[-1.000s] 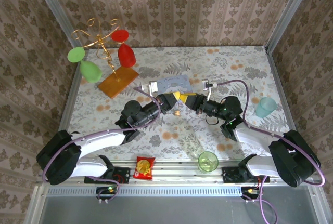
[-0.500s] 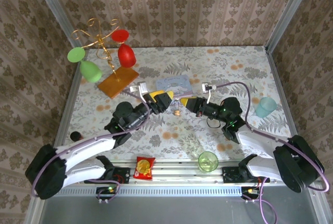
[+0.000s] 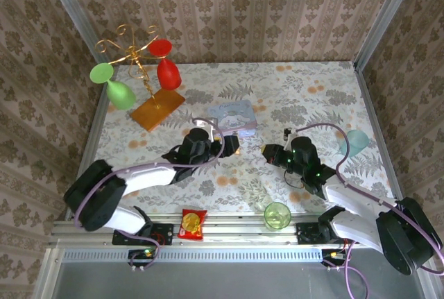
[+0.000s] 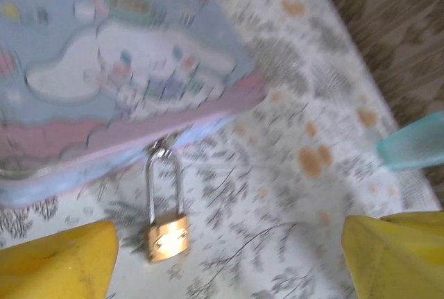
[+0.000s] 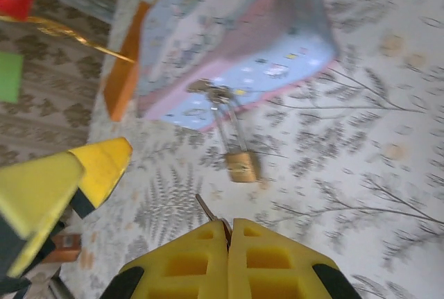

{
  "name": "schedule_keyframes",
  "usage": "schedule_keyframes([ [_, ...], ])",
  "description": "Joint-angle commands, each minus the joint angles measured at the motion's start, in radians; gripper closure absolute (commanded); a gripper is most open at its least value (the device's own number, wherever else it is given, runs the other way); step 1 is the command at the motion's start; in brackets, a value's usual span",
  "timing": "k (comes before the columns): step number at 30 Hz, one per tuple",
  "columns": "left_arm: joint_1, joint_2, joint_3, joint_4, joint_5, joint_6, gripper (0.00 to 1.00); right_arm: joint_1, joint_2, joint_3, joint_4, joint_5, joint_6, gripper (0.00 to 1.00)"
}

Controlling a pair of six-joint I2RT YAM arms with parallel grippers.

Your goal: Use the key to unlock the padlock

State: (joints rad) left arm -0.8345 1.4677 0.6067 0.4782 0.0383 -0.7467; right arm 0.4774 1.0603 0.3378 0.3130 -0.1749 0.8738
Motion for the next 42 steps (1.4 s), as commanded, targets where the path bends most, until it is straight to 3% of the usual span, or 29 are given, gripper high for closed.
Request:
schedule_keyframes([
  [1,0.013,0.084,0.06,0.063,0.058,0.013,0.18,-0.013,0.008,-0.006,-0.043,0.055,0.019,1.0],
  [5,0.014,0.187,0.103,0.056,0.062,0.028,0.22,-0.031,-0.016,-0.021,-0.057,0.052,0.001,1.0],
  [10,-0.007,0.257,0.17,-0.045,-0.013,0.093,0.22,-0.045,-0.042,-0.046,-0.069,0.052,-0.005,1.0],
  [20,0.001,0.356,0.201,-0.01,0.006,0.072,0.28,-0.056,-0.054,-0.072,-0.055,0.049,-0.007,1.0],
  [32,-0.021,0.428,0.146,0.167,-0.001,-0.047,0.52,-0.062,0.02,-0.071,0.003,0.034,0.004,1.0],
  [42,-0.021,0.411,0.126,0.184,-0.015,-0.059,0.68,-0.061,0.041,-0.067,0.021,0.028,0.013,1.0],
])
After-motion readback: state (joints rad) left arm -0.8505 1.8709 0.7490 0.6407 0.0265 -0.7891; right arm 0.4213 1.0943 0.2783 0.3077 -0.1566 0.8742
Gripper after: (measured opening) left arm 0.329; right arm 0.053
